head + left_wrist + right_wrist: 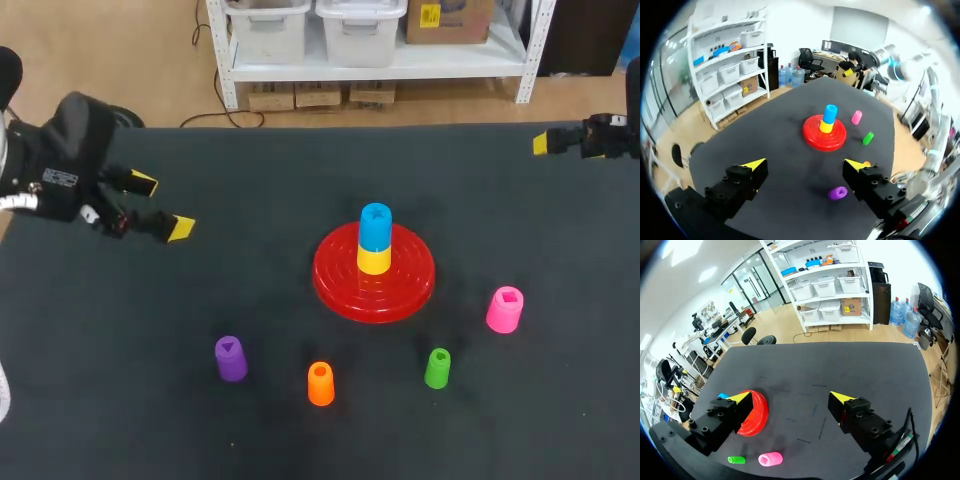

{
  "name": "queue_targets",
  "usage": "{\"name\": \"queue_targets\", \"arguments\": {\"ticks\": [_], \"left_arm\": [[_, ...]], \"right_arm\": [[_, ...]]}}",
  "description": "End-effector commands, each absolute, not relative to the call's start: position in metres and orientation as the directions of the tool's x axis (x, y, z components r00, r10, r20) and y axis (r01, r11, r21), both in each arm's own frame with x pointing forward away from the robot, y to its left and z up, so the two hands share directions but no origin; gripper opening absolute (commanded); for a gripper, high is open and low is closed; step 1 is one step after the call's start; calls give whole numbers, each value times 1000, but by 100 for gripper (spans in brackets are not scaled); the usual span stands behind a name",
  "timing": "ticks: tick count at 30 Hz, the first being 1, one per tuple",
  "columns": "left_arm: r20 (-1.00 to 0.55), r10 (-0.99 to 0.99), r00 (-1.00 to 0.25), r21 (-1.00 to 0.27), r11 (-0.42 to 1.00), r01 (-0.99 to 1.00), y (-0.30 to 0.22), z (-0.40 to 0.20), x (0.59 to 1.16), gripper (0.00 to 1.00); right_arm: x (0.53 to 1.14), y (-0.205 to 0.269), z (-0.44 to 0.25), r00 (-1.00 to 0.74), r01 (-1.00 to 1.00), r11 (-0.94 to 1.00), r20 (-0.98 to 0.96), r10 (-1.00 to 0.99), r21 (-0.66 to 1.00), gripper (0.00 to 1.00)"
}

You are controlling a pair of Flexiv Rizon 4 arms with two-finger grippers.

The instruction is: Pick up and stack the cylinders on the red base in this order: pink,purple,orange,green

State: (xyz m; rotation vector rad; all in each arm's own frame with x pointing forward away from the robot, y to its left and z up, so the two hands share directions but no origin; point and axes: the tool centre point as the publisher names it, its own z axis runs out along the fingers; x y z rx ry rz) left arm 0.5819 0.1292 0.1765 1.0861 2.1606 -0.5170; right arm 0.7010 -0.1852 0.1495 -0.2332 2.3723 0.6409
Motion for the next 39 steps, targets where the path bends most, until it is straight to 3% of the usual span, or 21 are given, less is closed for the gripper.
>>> {"name": "queue_targets", "arguments": {"ticks": [1, 9, 18, 39], "left_arm": [[-715, 610, -342, 4, 492, 870, 136, 157, 586, 100], [-744, 666, -56, 103, 196, 975, 171, 144, 581, 100], [-775, 620, 121, 120, -43, 992, 178, 150, 568, 100], [-775, 627, 74, 47, -59, 997, 153, 131, 560, 100]], "right_arm": [[701, -185, 150, -766, -324, 864, -643, 0, 386, 100], [701, -185, 150, -766, -324, 864, -643, 0, 386, 100], [701, -185, 150, -766, -324, 864, -643, 0, 386, 100], [701, -185, 150, -766, -324, 864, -643, 0, 386, 100]]}}
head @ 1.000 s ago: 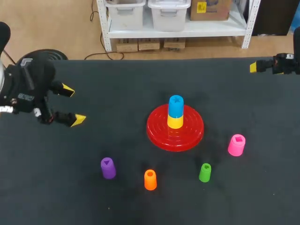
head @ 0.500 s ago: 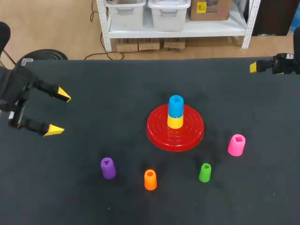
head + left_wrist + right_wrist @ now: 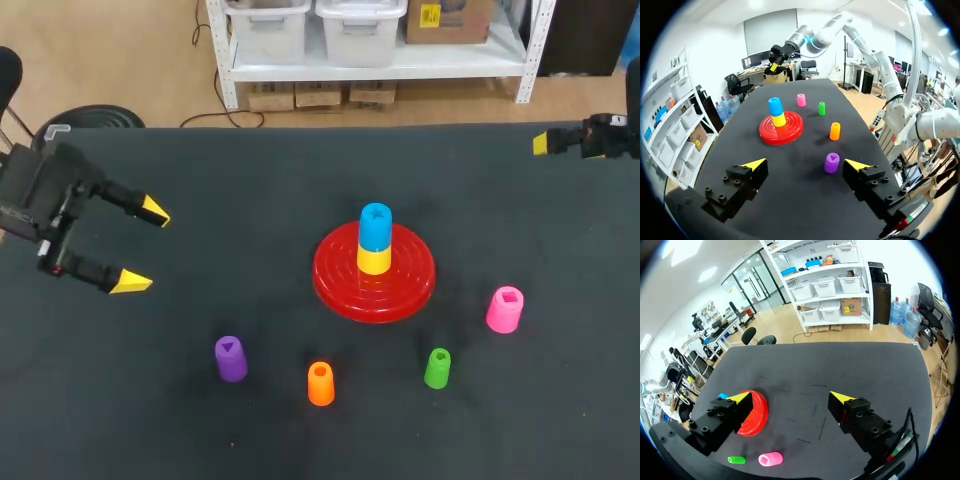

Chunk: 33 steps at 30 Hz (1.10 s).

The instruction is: Pick up and stack the cylinders on the red base in this order: pink,purple,orange,green

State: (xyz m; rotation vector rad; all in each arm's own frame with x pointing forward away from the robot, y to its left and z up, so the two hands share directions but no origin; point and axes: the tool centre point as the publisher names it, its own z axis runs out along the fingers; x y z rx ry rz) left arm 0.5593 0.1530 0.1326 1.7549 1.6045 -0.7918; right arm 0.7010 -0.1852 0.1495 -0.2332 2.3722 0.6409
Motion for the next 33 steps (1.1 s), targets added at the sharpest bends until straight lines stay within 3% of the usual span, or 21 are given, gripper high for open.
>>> {"name": "queue_targets", "arguments": {"ticks": [1, 5, 13, 19, 33], "left_arm": [[-775, 629, 70, 45, -54, 997, 154, 130, 560, 100], [-760, 649, 39, 66, 18, 998, 156, 131, 561, 100], [-760, 649, 39, 66, 18, 998, 156, 131, 561, 100], [-760, 649, 39, 66, 18, 998, 156, 131, 561, 100], [-760, 649, 39, 66, 18, 998, 156, 131, 561, 100]], "right_arm": [[701, -185, 150, -766, -324, 864, -643, 0, 386, 100], [701, -185, 150, -766, -324, 864, -643, 0, 386, 100], [701, -185, 150, -766, -324, 864, -643, 0, 386, 100], [693, -189, 172, -778, -320, 934, -606, -164, 158, 100], [632, -161, 158, -830, -412, 891, -327, -453, -189, 100]]}}
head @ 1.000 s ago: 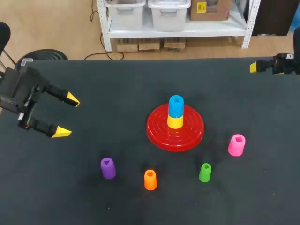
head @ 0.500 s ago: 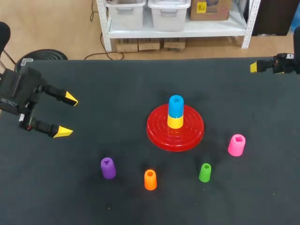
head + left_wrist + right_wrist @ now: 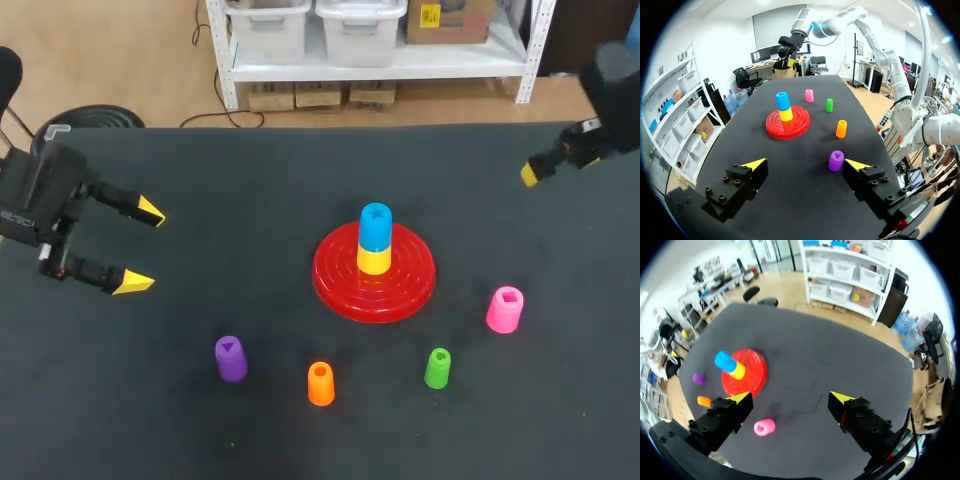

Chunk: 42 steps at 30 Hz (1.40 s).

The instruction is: Pick up and stack the cylinders on the red base in this order: pink,purple,orange,green

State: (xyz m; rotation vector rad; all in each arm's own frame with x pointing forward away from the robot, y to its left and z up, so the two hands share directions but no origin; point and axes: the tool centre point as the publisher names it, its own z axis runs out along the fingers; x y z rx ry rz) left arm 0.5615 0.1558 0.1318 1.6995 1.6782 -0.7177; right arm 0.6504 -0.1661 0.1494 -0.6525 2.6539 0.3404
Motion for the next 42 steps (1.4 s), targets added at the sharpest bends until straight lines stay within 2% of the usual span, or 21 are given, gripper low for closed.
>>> {"name": "queue_targets", "arguments": {"ticks": [1, 11, 14, 25, 36, 42], "left_arm": [[-760, 649, 39, 66, 18, 998, 156, 131, 561, 100], [-760, 649, 39, 66, 18, 998, 156, 131, 561, 100], [-760, 649, 39, 66, 18, 998, 156, 131, 561, 100], [-760, 649, 39, 66, 18, 998, 156, 131, 561, 100], [-760, 649, 39, 66, 18, 998, 156, 131, 561, 100], [-760, 649, 39, 66, 18, 998, 156, 131, 561, 100]], "right_arm": [[628, -160, 155, -831, -412, 888, -316, -458, -203, 100], [600, -142, 120, -842, -448, 870, -228, -488, -208, 100], [594, -136, 109, -835, -463, 846, -191, -516, -263, 100], [572, -133, 73, -849, -502, 847, -90, -521, -174, 100], [561, -133, 65, -870, -482, 874, -87, -486, -58, 100], [555, -124, 56, -859, -504, 862, -70, -507, -53, 100]]}}
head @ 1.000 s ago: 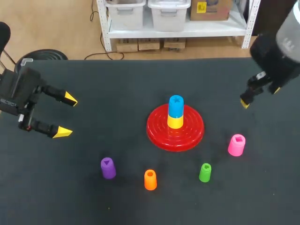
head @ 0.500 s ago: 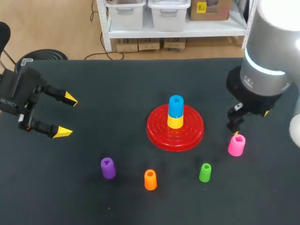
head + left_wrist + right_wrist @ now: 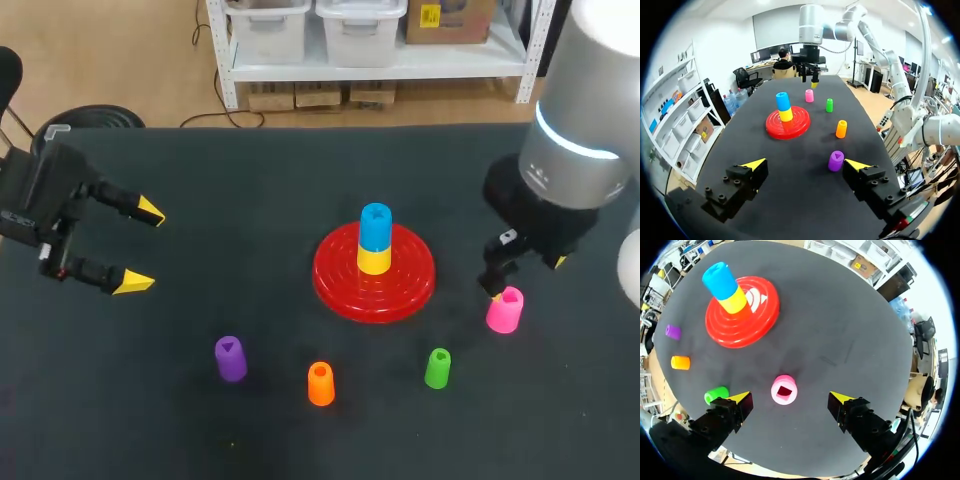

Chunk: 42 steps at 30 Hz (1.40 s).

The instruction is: Pick up and stack the cylinders on the red base in this order: pink,purple,orange,green

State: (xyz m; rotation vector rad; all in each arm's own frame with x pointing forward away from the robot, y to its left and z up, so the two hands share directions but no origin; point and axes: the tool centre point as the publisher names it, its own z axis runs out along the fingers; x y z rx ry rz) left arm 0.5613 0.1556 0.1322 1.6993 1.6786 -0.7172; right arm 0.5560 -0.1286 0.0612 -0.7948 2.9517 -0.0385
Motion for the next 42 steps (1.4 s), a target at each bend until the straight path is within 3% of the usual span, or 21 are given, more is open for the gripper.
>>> {"name": "queue_targets", "arguments": {"ticks": [1, 39, 40, 41, 42], "left_arm": [[-760, 649, 39, 66, 18, 998, 156, 131, 561, 100], [-760, 649, 39, 66, 18, 998, 156, 131, 561, 100], [-760, 649, 39, 66, 18, 998, 156, 131, 561, 100], [-760, 649, 39, 66, 18, 998, 156, 131, 561, 100], [-760, 649, 39, 66, 18, 998, 156, 131, 561, 100]], "right_arm": [[555, -124, 55, -857, -508, 860, -67, -511, -54, 100], [554, -123, 15, -858, -514, 858, -6, -514, 2, 100], [554, -123, 15, -859, -513, 859, -6, -513, 2, 93], [554, -123, 15, -859, -512, 859, -6, -512, 1, 33], [554, -123, 15, -860, -511, 860, -6, -511, 2, 0]]}}
